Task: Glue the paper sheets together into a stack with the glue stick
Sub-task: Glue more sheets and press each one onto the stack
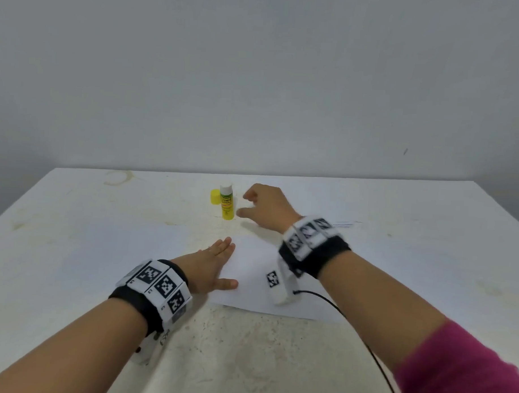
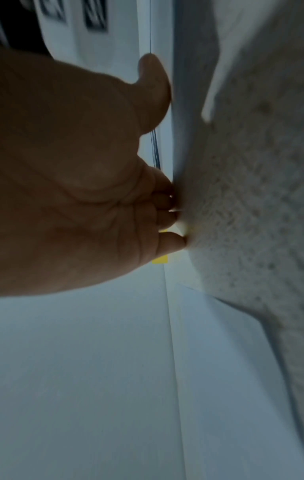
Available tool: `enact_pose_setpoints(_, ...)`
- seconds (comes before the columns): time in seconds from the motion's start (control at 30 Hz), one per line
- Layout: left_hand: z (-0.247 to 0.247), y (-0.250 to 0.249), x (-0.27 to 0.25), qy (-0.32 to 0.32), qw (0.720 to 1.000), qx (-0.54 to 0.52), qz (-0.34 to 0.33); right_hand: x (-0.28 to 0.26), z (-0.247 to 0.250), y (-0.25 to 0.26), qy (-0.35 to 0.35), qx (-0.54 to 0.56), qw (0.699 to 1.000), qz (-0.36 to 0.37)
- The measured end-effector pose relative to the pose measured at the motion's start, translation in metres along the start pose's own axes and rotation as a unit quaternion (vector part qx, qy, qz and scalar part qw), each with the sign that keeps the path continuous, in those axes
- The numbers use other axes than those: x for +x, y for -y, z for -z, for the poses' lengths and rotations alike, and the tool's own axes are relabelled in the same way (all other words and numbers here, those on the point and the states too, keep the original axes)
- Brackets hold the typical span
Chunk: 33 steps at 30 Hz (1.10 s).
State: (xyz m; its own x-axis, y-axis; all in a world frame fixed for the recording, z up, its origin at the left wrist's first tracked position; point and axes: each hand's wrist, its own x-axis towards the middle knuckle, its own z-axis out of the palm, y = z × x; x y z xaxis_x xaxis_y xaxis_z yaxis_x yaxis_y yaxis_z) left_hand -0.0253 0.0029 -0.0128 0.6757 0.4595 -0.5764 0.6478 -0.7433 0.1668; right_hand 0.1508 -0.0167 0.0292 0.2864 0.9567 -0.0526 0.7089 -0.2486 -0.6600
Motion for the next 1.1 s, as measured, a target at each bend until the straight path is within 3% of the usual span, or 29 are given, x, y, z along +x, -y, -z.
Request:
enact_pose_setpoints(0.07, 0.002, 0.001, 0.001, 0.008, 1.000, 0.000, 0.000, -0.026, 0.030, -0.020, -0.011, -0.023, 1.000, -0.007)
enact_pose_setpoints(0.13, 0.007, 0.000, 0.001, 0.013, 1.000, 0.008, 0.000, -0.053, 0.058, -0.051, 0.005, -0.096, 0.993, -0.061)
enact_pose_setpoints(0.27, 0.011, 0.000, 0.002, 0.023, 1.000, -0.012, 0.008, -0.098, 0.078, -0.119, 0.133, -0.258, 0.932, -0.219)
enact_pose_setpoints(0.33, 0.013, 0.002, 0.002, 0.033, 0.999, 0.005, 0.005, -0.113, 0.076, -0.141, 0.165, -0.273, 0.916, -0.244)
enact_pose_setpoints(0.57, 0.012, 0.002, 0.000, 0.023, 0.999, 0.029, -0.009, -0.127, 0.076, -0.144, 0.164, -0.229, 0.938, -0.202)
enact_pose_setpoints(0.83, 0.009, 0.002, 0.001, 0.015, 0.999, 0.036, -0.007, -0.136, 0.090, -0.147, 0.192, -0.152, 0.945, -0.215)
enact_pose_setpoints(0.93, 0.009, 0.003, 0.002, 0.016, 0.999, 0.036, -0.007, -0.135, 0.089, -0.150, 0.173, -0.118, 0.953, -0.218)
enact_pose_setpoints(1.1, 0.008, 0.002, 0.001, 0.012, 0.999, 0.038, -0.009, -0.134, 0.082, -0.148, 0.134, -0.175, 0.960, -0.174)
